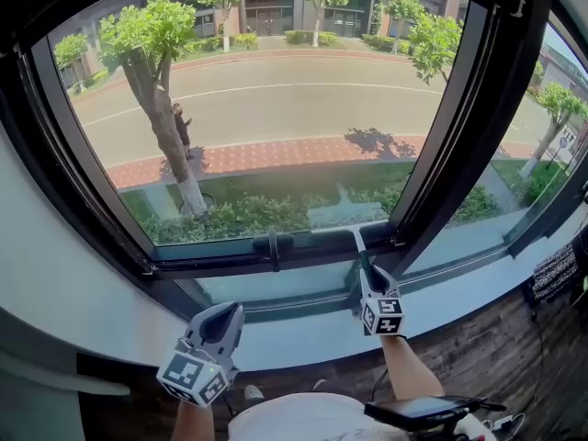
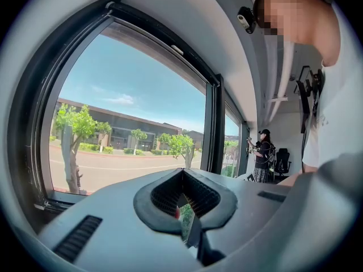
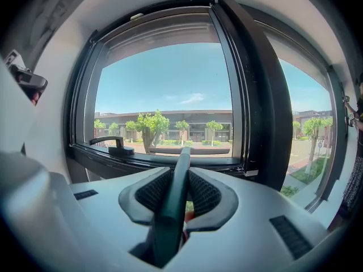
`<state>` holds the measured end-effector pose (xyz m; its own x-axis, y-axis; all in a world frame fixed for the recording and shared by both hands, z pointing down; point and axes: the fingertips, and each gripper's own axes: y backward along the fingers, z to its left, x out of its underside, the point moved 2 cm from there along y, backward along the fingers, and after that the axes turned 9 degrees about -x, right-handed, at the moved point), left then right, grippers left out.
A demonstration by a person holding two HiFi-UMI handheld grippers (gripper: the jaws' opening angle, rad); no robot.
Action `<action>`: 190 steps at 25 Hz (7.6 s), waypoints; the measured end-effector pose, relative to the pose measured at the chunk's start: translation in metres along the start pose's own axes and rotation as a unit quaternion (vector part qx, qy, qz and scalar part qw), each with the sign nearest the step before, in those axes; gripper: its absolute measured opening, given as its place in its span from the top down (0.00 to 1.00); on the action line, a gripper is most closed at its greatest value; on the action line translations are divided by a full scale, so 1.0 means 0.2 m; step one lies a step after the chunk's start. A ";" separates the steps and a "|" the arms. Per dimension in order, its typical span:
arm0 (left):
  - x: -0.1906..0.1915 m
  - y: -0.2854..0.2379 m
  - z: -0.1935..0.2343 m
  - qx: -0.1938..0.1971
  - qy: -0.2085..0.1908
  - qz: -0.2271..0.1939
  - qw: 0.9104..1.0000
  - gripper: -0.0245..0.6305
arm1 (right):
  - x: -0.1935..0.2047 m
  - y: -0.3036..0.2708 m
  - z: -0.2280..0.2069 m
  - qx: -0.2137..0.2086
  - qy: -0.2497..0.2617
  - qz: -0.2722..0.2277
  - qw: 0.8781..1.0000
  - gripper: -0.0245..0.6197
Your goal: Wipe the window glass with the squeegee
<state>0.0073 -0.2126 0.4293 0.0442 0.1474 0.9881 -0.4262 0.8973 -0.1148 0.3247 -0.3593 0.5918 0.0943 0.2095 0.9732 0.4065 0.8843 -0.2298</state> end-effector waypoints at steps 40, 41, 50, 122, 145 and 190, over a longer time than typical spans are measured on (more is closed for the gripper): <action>-0.07 0.50 0.49 0.001 -0.008 -0.049 0.999 0.93 | -2.56 0.12 1.02 0.062 0.112 -0.430 0.894 0.80; -0.08 0.50 0.51 0.001 -0.006 -0.049 0.999 0.93 | -2.56 0.12 1.02 0.057 0.109 -0.433 0.893 0.80; -0.04 0.49 0.53 0.016 0.001 -0.046 0.999 0.94 | -2.67 0.12 1.03 0.017 0.099 -0.457 0.884 0.80; 0.11 0.50 0.33 0.014 0.017 0.003 1.000 0.93 | -1.00 -0.04 0.92 0.019 0.034 -0.217 0.975 0.80; 0.16 0.52 0.36 0.006 0.029 0.018 0.999 0.94 | -0.39 -0.15 0.94 -0.008 0.004 -0.078 0.997 0.80; 0.09 0.61 0.37 -0.050 0.011 -0.014 0.999 0.94 | -0.50 0.39 1.18 -0.083 -0.041 -0.145 0.985 0.80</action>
<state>-0.1103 -0.1304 0.4410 0.0755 0.1298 0.9887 -0.3315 0.9384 -0.0979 0.1319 -0.2119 0.4755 -0.1184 -0.0025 0.9930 0.5498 0.8325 0.0677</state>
